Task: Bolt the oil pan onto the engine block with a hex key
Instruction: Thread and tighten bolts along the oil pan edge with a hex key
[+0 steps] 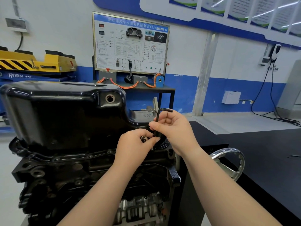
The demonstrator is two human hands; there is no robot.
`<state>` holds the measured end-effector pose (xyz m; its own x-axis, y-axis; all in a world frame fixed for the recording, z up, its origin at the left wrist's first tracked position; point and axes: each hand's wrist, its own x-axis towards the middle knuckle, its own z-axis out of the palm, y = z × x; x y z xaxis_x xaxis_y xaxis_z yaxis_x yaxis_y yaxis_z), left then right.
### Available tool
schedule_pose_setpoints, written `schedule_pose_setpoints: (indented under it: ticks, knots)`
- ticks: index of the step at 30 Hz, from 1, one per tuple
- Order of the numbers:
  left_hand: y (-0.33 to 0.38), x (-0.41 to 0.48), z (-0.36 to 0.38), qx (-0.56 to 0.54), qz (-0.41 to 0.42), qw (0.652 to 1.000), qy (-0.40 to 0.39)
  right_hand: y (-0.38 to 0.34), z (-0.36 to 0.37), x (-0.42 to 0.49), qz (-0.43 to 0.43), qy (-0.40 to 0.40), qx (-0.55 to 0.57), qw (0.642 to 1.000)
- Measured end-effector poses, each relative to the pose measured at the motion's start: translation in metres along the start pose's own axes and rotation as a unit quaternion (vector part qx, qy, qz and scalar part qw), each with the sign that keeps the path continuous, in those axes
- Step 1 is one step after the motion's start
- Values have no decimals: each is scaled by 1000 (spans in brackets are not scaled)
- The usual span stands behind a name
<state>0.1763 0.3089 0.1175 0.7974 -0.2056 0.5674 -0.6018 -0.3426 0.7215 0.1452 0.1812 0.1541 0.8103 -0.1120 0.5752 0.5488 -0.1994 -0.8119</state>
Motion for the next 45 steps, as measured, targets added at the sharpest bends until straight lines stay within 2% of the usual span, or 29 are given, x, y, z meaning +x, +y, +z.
schedule_pose_setpoints:
  ticks: [12,15,21,27,35,45]
  knots:
    - [0,-1,0,13,19,1000,-3,0,4,-2,-18,39,-83,996]
    - [1,0,0,14,21,1000,-4,-1,5,-4,-12,10,-73,997]
    - [-1,0,0,20,33,999,-2,-3,-5,-7,-5,-53,13,998]
    - [-1,0,-1,16,34,999,-4,-2,-7,-6,-5,-81,9,997]
    - [0,0,-1,31,30,999,-8,0,-7,-5,0,-39,31,999]
    - [-1,0,-1,19,25,999,-8,5,-3,-2,-21,-8,-26,999]
